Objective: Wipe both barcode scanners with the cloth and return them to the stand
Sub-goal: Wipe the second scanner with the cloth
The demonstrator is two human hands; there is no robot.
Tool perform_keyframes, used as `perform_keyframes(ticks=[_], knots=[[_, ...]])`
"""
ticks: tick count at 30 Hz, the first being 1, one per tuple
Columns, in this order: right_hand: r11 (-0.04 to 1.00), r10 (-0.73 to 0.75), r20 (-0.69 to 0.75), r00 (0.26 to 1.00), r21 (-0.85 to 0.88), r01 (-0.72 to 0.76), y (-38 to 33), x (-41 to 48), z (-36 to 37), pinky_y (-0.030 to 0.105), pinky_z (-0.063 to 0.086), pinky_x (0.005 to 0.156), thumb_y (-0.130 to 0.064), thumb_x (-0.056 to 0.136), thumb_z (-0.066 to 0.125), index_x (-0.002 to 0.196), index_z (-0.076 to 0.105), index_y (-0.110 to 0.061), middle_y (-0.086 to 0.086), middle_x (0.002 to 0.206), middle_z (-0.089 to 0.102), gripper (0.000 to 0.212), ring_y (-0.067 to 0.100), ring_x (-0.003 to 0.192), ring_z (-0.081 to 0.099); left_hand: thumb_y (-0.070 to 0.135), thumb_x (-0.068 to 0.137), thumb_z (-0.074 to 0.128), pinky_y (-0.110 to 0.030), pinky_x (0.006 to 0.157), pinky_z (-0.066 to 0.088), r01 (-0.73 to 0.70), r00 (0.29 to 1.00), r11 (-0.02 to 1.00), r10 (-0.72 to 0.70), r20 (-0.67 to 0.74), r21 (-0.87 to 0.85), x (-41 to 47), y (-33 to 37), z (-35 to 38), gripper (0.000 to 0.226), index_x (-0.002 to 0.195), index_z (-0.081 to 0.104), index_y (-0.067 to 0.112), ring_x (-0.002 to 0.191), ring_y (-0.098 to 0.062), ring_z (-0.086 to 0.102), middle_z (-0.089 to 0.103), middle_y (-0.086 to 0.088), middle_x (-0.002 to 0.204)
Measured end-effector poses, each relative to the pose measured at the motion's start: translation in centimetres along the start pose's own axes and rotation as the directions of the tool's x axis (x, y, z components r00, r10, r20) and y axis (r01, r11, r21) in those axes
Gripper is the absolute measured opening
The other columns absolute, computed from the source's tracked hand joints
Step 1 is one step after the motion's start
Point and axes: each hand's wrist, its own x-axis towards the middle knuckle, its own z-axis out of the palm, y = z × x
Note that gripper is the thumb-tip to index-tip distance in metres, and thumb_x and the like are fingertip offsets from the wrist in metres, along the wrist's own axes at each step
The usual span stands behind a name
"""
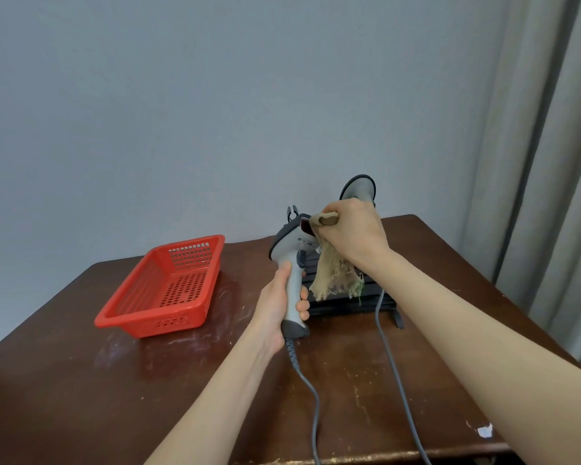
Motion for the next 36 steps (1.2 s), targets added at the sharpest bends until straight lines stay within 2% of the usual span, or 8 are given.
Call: perform_keyframes(ticks=[5, 9, 13, 21, 25, 29, 33, 36], knots=[[0.996, -0.028, -0.033, 0.999, 0.085, 0.030, -0.6, 0.1, -0.3, 0.037, 0.047, 0.062, -0.018, 0.083, 0.063, 0.077, 0.070, -0.001, 0.014, 0.069, 0.067, 0.019, 0.030, 0.072, 0.059, 0.042, 0.095, 0.049, -0.019, 0.034, 0.036, 0.000, 1.000, 0.999, 0.000, -0.012, 0.036, 0.0, 0.0, 0.1, 0.033, 0.103, 0.050, 0.010, 0.036, -0.011, 0.039, 0.048, -0.002, 0.051], [0.985, -0.033, 0.006, 0.999, 0.172, 0.032, -0.6, 0.2, -0.3, 0.028, 0.039, 0.055, -0.018, 0.080, 0.068, 0.075, 0.069, -0.004, 0.010, 0.066, 0.064, 0.016, 0.019, 0.066, 0.053, 0.043, 0.095, 0.050, -0.019, 0.033, 0.037, 0.004, 1.000, 0.999, -0.004, -0.007, 0.042, 0.1, 0.0, 0.0, 0.035, 0.106, 0.048, 0.010, 0.036, -0.011, 0.039, 0.049, -0.002, 0.050], [0.977, -0.087, 0.092, 0.992, 0.204, 0.067, -0.4, 0.4, -1.1, 0.028, 0.047, 0.071, -0.015, 0.079, 0.073, 0.085, 0.074, -0.008, 0.006, 0.077, 0.070, 0.010, 0.016, 0.078, 0.060, 0.041, 0.096, 0.048, -0.020, 0.035, 0.036, -0.029, 1.000, 0.998, 0.029, 0.004, 0.062, 0.1, 0.2, -0.2, 0.032, 0.109, 0.052, 0.012, 0.039, -0.011, 0.038, 0.048, -0.003, 0.054], [0.988, -0.131, 0.242, 0.961, -0.045, 0.146, 0.6, 0.8, -1.6, 0.039, 0.050, 0.083, -0.017, 0.084, 0.068, 0.097, 0.072, -0.018, 0.002, 0.092, 0.069, 0.014, 0.021, 0.095, 0.059, 0.040, 0.097, 0.048, -0.020, 0.034, 0.035, -0.041, 0.999, 0.997, 0.041, 0.000, 0.062, 0.2, -0.1, -0.1, 0.034, 0.107, 0.057, 0.008, 0.037, -0.010, 0.038, 0.049, -0.003, 0.054], [0.958, -0.134, 0.267, 0.954, -0.213, 0.194, 0.9, 0.5, -1.8, 0.035, 0.049, 0.074, -0.019, 0.088, 0.060, 0.100, 0.070, -0.021, 0.000, 0.084, 0.059, 0.016, 0.021, 0.090, 0.056, 0.040, 0.096, 0.049, -0.021, 0.035, 0.036, -0.048, 0.999, 0.996, 0.049, -0.003, 0.073, 0.3, 0.1, -0.3, 0.034, 0.109, 0.056, 0.009, 0.038, -0.011, 0.039, 0.050, -0.003, 0.055], [0.905, -0.033, 0.269, 0.963, -0.401, 0.143, 1.8, 0.3, -1.2, 0.032, 0.046, 0.063, -0.017, 0.088, 0.057, 0.096, 0.069, -0.015, 0.005, 0.088, 0.062, 0.015, 0.028, 0.081, 0.059, 0.041, 0.096, 0.048, -0.020, 0.034, 0.035, -0.035, 0.999, 0.999, 0.035, -0.013, -0.002, 0.5, 0.4, -0.7, 0.034, 0.105, 0.057, 0.010, 0.037, -0.010, 0.038, 0.049, -0.001, 0.055], [0.986, 0.023, 0.233, 0.972, -0.167, 0.016, 2.1, -0.1, -1.1, 0.033, 0.046, 0.071, -0.017, 0.090, 0.052, 0.105, 0.064, -0.017, 0.000, 0.092, 0.056, 0.018, 0.021, 0.085, 0.051, 0.043, 0.096, 0.046, -0.018, 0.032, 0.034, -0.021, 1.000, 0.998, 0.021, 0.009, -0.066, 0.6, 1.0, -1.4, 0.034, 0.100, 0.058, 0.011, 0.035, -0.008, 0.037, 0.047, 0.000, 0.055], [1.000, -0.003, 0.154, 0.988, -0.011, 0.004, 1.6, 0.0, -0.8, 0.033, 0.049, 0.074, -0.016, 0.089, 0.054, 0.101, 0.068, -0.014, 0.002, 0.091, 0.065, 0.018, 0.020, 0.087, 0.058, 0.043, 0.096, 0.046, -0.018, 0.032, 0.034, -0.013, 0.999, 0.997, 0.016, 0.029, -0.079, 0.6, 1.0, -1.5, 0.033, 0.098, 0.057, 0.012, 0.035, -0.008, 0.037, 0.046, 0.000, 0.055]])
